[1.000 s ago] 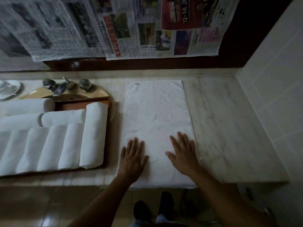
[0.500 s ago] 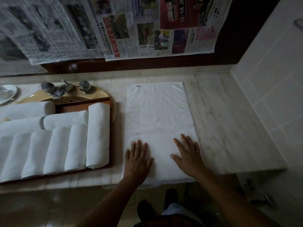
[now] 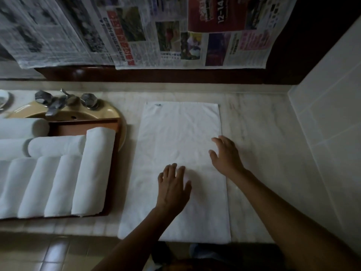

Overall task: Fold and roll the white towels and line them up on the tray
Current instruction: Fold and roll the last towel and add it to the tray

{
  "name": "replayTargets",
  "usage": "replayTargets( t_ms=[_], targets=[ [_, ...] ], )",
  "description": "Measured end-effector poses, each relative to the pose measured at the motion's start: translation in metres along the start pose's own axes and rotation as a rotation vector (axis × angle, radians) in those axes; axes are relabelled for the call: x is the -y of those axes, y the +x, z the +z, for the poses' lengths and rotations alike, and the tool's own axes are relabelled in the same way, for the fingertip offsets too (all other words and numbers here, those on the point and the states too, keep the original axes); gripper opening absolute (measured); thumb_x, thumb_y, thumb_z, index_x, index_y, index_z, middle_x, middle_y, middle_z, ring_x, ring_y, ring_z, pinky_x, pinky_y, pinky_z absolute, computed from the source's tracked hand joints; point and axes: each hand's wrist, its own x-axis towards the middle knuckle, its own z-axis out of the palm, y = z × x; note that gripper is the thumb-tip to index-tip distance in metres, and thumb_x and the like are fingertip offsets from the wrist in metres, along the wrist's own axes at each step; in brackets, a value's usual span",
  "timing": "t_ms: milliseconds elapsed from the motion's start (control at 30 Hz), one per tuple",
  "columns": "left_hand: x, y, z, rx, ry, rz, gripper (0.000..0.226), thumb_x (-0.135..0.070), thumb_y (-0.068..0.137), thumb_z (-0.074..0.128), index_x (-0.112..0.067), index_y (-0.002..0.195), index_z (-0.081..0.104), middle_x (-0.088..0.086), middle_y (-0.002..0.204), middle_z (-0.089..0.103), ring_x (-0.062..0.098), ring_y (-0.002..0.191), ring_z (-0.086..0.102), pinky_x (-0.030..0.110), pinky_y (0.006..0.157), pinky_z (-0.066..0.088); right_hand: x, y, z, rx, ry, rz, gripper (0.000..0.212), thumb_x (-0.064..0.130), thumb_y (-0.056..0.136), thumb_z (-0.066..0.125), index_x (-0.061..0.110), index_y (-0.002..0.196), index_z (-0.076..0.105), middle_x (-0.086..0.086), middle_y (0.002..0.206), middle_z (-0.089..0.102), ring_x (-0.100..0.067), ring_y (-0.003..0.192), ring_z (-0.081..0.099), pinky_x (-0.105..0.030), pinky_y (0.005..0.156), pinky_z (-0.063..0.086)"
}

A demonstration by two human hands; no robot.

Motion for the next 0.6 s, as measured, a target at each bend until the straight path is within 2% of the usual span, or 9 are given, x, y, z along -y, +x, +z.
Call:
replayTargets(
  t_ms=[233, 400, 500, 600],
  targets=[
    [-0.081, 0.036, 0.022, 0.015, -0.134, 0.002, 0.066, -0.049, 0.103, 0.049, -0.022, 0.159, 0.027, 0.004, 0.165, 0.027, 0.025, 0.152, 0.024, 0.041, 0.123, 0.027, -0.015, 0.126, -0.038, 0.055, -0.117, -0.020, 0.054, 0.032, 0.104, 0.052, 0.014, 0.154, 0.039, -0.012, 0.159, 0.037, -0.034, 0.143, 0.036, -0.046, 0.115, 0.034],
    [-0.109, 0.048, 0.044, 0.052, -0.089, 0.045, 0.062, -0.048, 0.098, 0.053, -0.021, 0.151, 0.035, 0.003, 0.155, 0.034, 0.027, 0.144, 0.032, 0.046, 0.118, 0.035, -0.018, 0.190, -0.045, 0.066, -0.176, 0.005, 0.051, 0.029, 0.106, 0.051, 0.012, 0.153, 0.040, -0.017, 0.149, 0.044, -0.036, 0.134, 0.044, -0.048, 0.109, 0.040],
    [-0.114, 0.051, 0.055, 0.065, -0.033, 0.033, 0.058, -0.047, 0.096, 0.052, -0.020, 0.146, 0.041, 0.005, 0.152, 0.037, 0.033, 0.144, 0.033, 0.050, 0.116, 0.037, -0.023, 0.212, -0.043, 0.062, -0.197, -0.006, 0.044, 0.029, 0.105, 0.055, 0.010, 0.144, 0.049, -0.018, 0.142, 0.046, -0.037, 0.127, 0.047, -0.045, 0.104, 0.044],
    [-0.116, 0.056, 0.060, 0.033, -0.019, 0.008, 0.051, -0.049, 0.097, 0.050, -0.021, 0.139, 0.046, 0.006, 0.149, 0.042, 0.033, 0.139, 0.039, 0.051, 0.112, 0.041, -0.024, 0.225, -0.042, 0.035, -0.173, -0.007, 0.028, 0.027, 0.102, 0.058, 0.009, 0.124, 0.058, -0.018, 0.130, 0.050, -0.037, 0.119, 0.051, -0.044, 0.097, 0.047]
  ],
)
